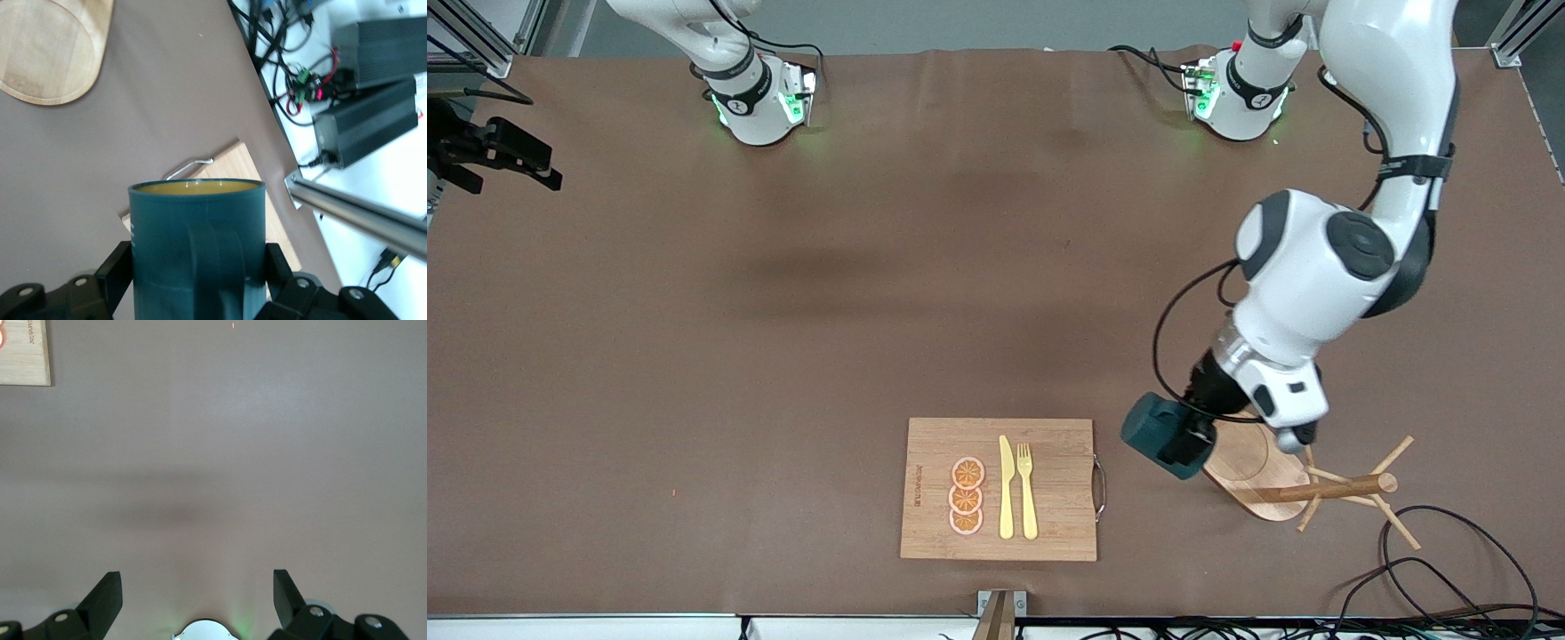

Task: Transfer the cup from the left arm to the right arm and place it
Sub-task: 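Carry the teal mug to the table middle with the left gripper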

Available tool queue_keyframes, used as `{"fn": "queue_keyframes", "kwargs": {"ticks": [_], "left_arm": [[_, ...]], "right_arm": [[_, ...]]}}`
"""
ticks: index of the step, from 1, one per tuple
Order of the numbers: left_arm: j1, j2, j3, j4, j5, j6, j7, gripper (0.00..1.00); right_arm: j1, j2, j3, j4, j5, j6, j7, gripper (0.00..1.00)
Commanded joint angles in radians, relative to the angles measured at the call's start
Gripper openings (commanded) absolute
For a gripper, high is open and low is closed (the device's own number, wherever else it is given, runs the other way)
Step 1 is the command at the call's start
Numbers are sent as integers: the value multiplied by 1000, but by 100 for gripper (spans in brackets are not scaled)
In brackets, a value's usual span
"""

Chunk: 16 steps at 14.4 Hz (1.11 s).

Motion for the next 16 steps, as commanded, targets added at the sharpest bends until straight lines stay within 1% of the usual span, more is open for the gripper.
{"fn": "queue_keyframes", "kwargs": {"ticks": [1, 5, 7, 8, 10, 11, 12, 14, 16], "left_arm": [[-52, -6, 11, 14, 127, -14, -7, 70], [-153, 12, 12, 11, 268, -14, -15, 69], [-204, 14, 14, 8, 332, -14, -64, 69], [-234, 20, 14, 8, 378, -16, -102, 69], [-314, 50, 17, 8, 508, -23, -186, 69], [-346, 58, 14, 8, 590, -40, -217, 68], [-383, 72, 14, 8, 645, -66, -252, 66], [-475, 90, 14, 6, 763, -153, -343, 66], [-565, 125, 17, 5, 877, -213, -427, 65]], "right_arm": [[10, -22, -2, -20, 3, -2, 9, 100], [10, -22, -2, -20, 3, -5, 9, 100], [10, -21, -2, -16, 3, -8, 9, 100], [10, -21, -2, -15, 3, -10, 9, 100], [10, -21, -2, -15, 3, -10, 9, 100], [10, -19, -2, -13, 3, -13, 9, 100], [10, -19, -2, -13, 3, -14, 9, 100], [10, -18, -2, -10, 3, -27, 11, 100], [10, -18, -2, -6, 3, -27, 12, 100]]}}
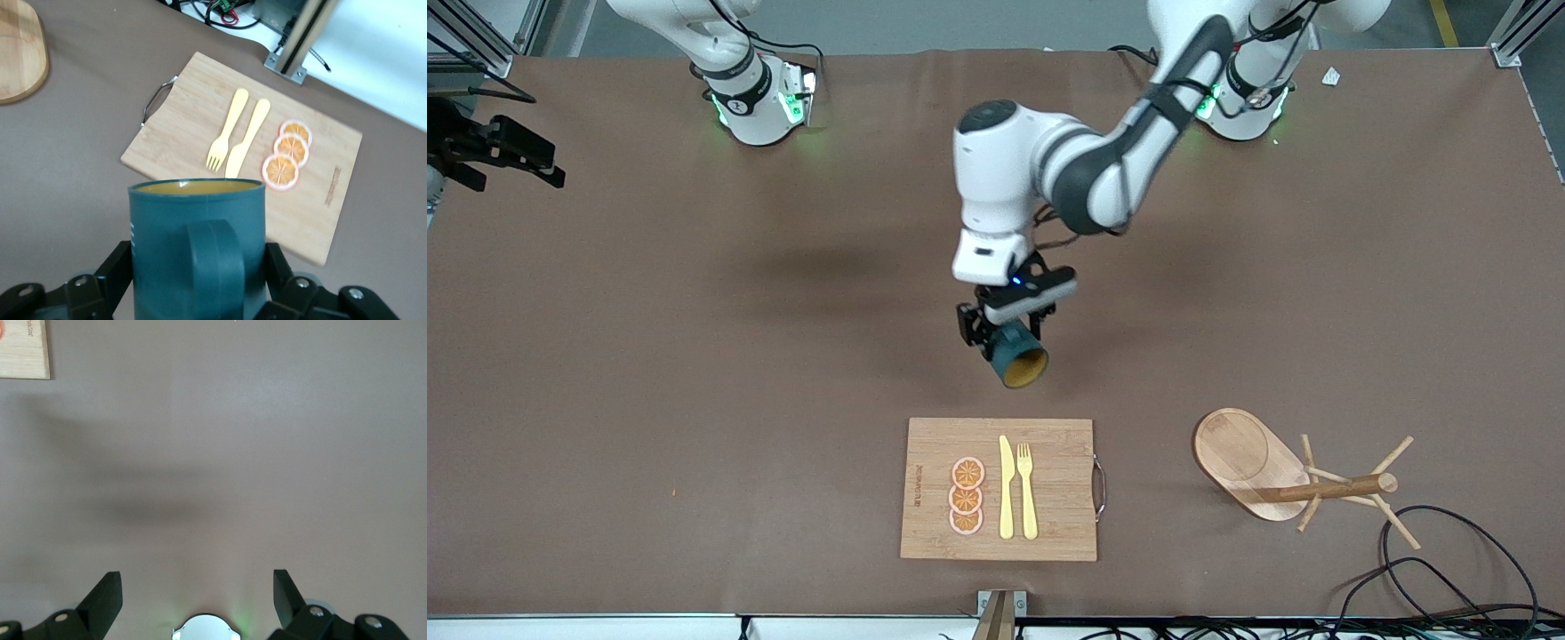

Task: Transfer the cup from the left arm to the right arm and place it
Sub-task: 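Carry the teal mug to the table middle with the left gripper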

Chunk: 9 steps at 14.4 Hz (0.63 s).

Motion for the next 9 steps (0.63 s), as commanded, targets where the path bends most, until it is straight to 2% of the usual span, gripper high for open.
{"fn": "queue_keyframes", "kwargs": {"ticks": [1, 4, 9], "left_arm": [[-124, 52, 16, 12, 158, -88, -113, 65], [-246, 139, 16, 14, 324, -200, -256, 66], [-319, 246, 17, 19, 577, -288, -411, 66]], "right_arm": [[8, -18, -4, -6, 3, -10, 12, 100], [8, -16, -4, 2, 1, -7, 11, 100], [7, -13, -5, 20, 3, -6, 11, 100]]}}
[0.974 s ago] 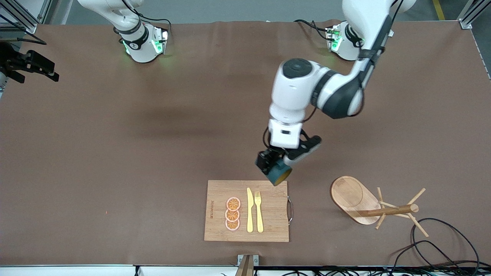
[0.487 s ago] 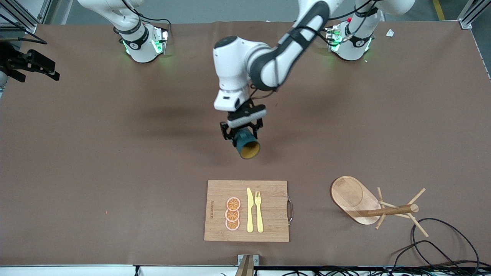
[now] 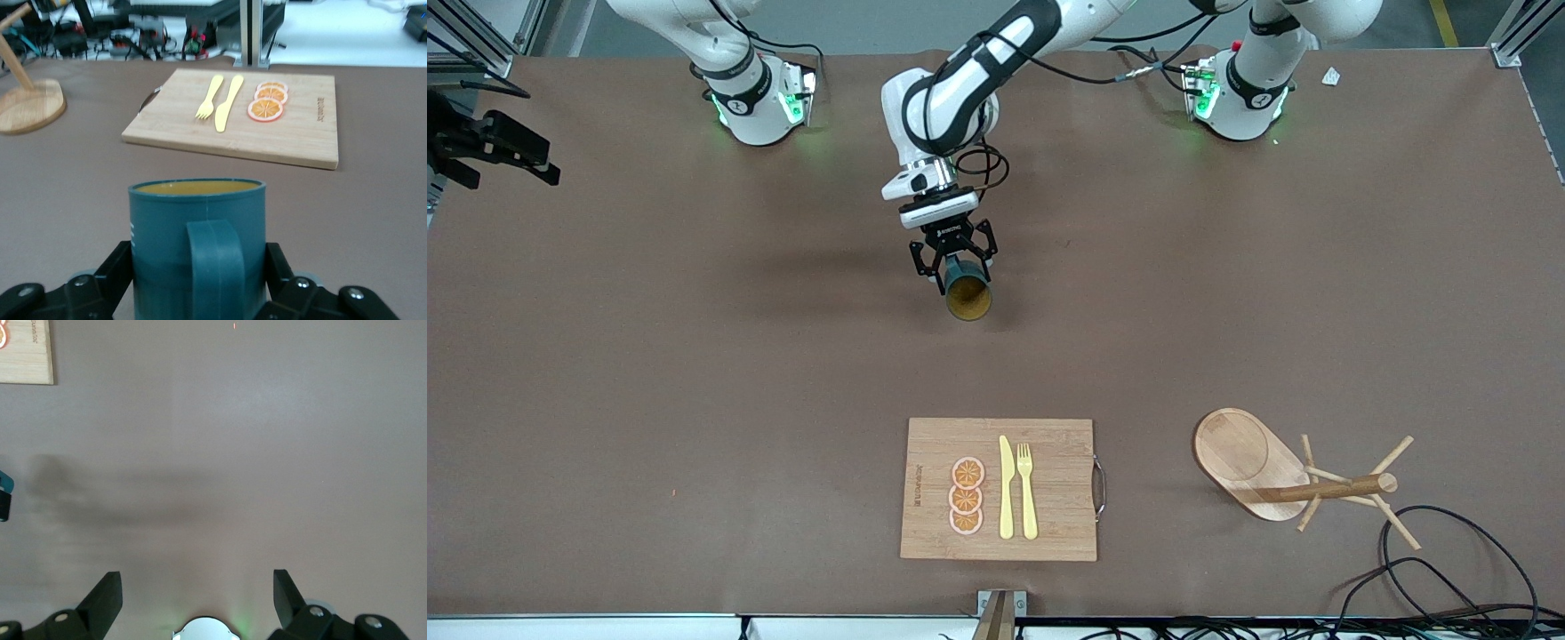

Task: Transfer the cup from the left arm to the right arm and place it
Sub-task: 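Carry the teal mug to the table middle with the left gripper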

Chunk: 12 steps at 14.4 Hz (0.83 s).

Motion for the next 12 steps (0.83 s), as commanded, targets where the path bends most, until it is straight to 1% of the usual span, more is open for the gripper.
{"fn": "queue_keyframes", "kwargs": {"ticks": [1, 3, 4, 7, 10, 12], "left_arm": [[-16, 58, 13, 31, 140, -19, -59, 66], [-17, 104, 11, 34, 285, -19, -68, 65], [-17, 124, 11, 44, 336, -19, -93, 65], [-25, 202, 11, 104, 458, -19, -214, 65], [-24, 240, 16, 106, 608, -19, -252, 65], [-24, 263, 29, 104, 676, -19, -324, 65]], "right_arm": [[5, -10, -5, 1, 3, -4, 9, 100], [-1, -5, -7, 9, 3, -6, 6, 100], [-1, -1, -7, 9, 4, -6, 8, 100], [-4, 16, -7, 12, 6, -6, 12, 100], [-9, 28, -10, 12, 7, -4, 14, 100], [-9, 31, -10, 12, 9, -1, 16, 100]]}}
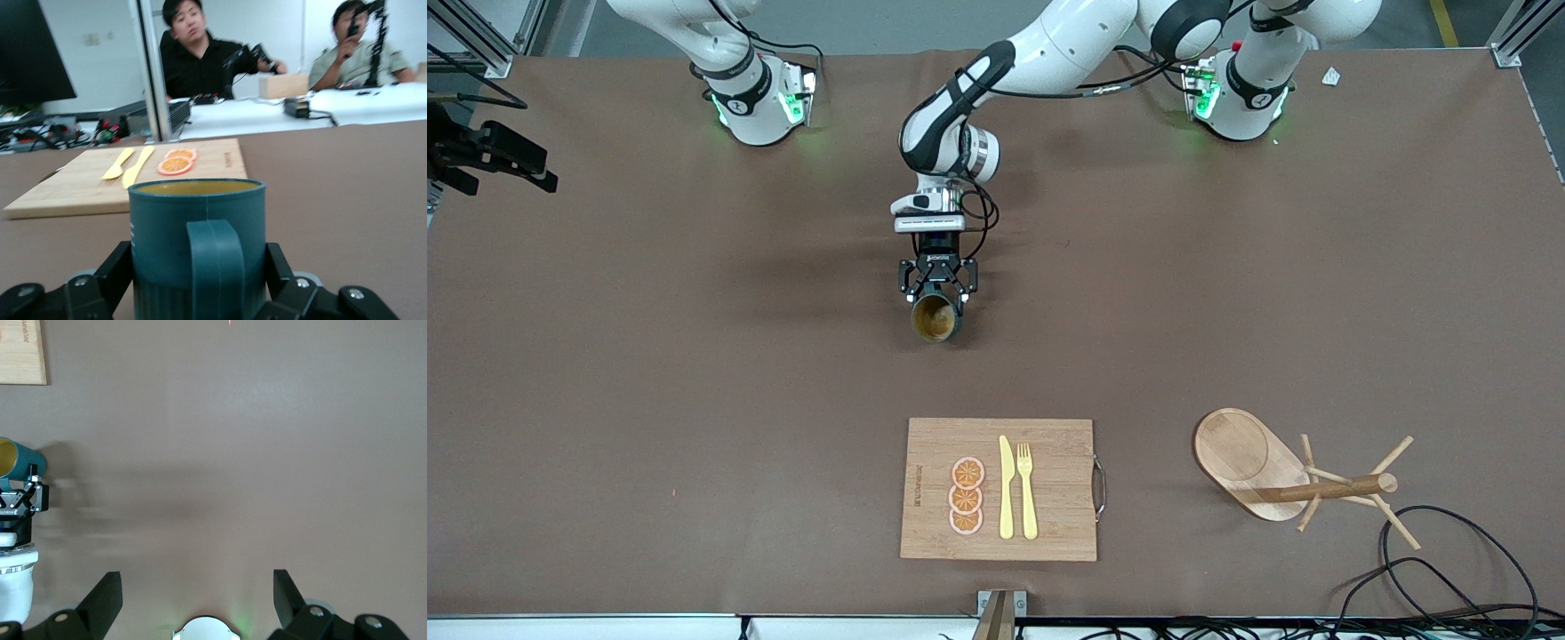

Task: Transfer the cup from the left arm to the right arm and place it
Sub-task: 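Carry the teal mug to the table middle with the left gripper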

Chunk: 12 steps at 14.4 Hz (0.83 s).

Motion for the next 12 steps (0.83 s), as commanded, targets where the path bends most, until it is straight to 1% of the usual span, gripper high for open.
{"fn": "queue_keyframes", "kwargs": {"ticks": [1, 2, 3, 4, 5, 7, 10, 12], "left_arm": [[-15, 54, 23, 33, 64, -17, -77, 65], [-16, 54, 23, 30, 64, -17, -85, 67], [-17, 54, 22, 27, 61, -17, -87, 77], [-20, 54, 20, 25, 55, -17, -88, 97], [-25, 54, 14, 25, 47, -18, -91, 100], [-41, 42, -9, 24, -21, -55, -107, 100], [-97, 17, -57, 24, -166, -184, -108, 100], [-108, -13, -96, 24, -236, -205, -101, 100]], "right_arm": [[-7, 11, 1, 8, 9, 0, 15, 100], [-5, 11, 2, 9, 9, 0, 15, 100], [-7, 11, 1, 9, 9, 0, 12, 100], [-7, 11, 1, 9, 9, 3, 5, 100], [-8, 18, 1, 9, 9, 6, 5, 100], [-8, 54, 1, 9, 3, 20, 5, 100], [-8, 106, -1, 9, -3, 45, 4, 100], [-11, 152, -2, 9, 1, 58, 2, 100]]}}
